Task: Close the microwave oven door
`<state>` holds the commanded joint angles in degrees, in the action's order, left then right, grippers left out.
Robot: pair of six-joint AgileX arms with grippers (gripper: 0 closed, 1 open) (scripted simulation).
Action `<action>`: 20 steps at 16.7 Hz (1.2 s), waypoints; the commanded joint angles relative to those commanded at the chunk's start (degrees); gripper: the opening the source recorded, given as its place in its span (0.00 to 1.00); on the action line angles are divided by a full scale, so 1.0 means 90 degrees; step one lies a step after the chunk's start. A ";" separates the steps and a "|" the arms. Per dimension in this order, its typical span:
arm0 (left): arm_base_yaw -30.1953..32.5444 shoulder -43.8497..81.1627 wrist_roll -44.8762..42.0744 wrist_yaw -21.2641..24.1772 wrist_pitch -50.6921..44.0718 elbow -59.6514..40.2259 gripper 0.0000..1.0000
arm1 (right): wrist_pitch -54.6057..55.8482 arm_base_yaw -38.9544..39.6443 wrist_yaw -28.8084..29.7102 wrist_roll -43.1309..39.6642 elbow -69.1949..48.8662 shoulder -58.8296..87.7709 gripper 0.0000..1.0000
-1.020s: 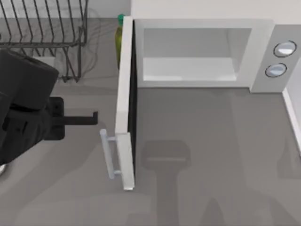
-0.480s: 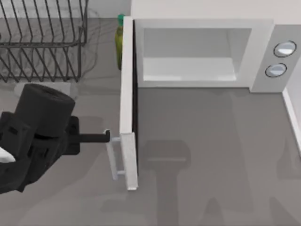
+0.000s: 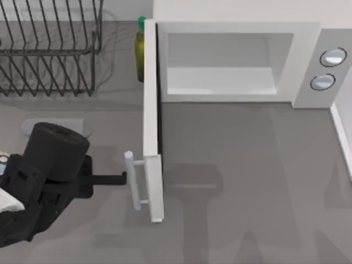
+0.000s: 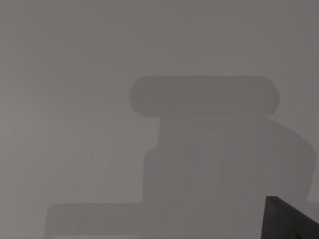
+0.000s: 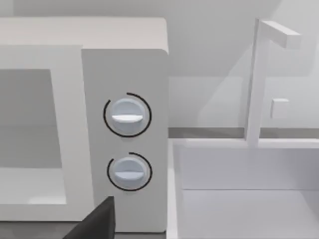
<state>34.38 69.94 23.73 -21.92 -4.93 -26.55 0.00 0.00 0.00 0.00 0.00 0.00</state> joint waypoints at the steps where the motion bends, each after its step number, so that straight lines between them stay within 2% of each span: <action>1: 0.0021 0.0021 0.0021 -0.0016 -0.0007 -0.0020 0.00 | 0.0000 0.0000 0.0000 0.0000 0.0000 0.0000 1.00; 3: 0.0261 0.0264 0.0254 -0.0191 -0.0079 -0.0250 0.00 | 0.0000 0.0000 0.0000 0.0000 0.0000 0.0000 1.00; 8: 0.1639 0.1611 0.1404 -0.0969 -0.0408 -0.1324 0.00 | 0.0000 0.0000 0.0000 0.0000 0.0000 0.0000 1.00; 10: 0.1972 0.1939 0.1729 -0.1192 -0.0505 -0.1635 0.00 | 0.0000 0.0000 0.0000 0.0000 0.0000 0.0000 1.00; 16: 0.2039 0.2005 0.1809 -0.1232 -0.0529 -0.1705 0.00 | 0.0000 0.0000 0.0000 0.0000 0.0000 0.0000 1.00; 20: 0.2442 0.2693 0.2218 -0.1439 -0.0887 -0.2449 0.00 | 0.0000 0.0000 0.0000 0.0000 0.0000 0.0000 1.00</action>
<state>56.36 94.18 43.70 -34.87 -12.91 -48.59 0.00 0.00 0.00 0.00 0.00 0.00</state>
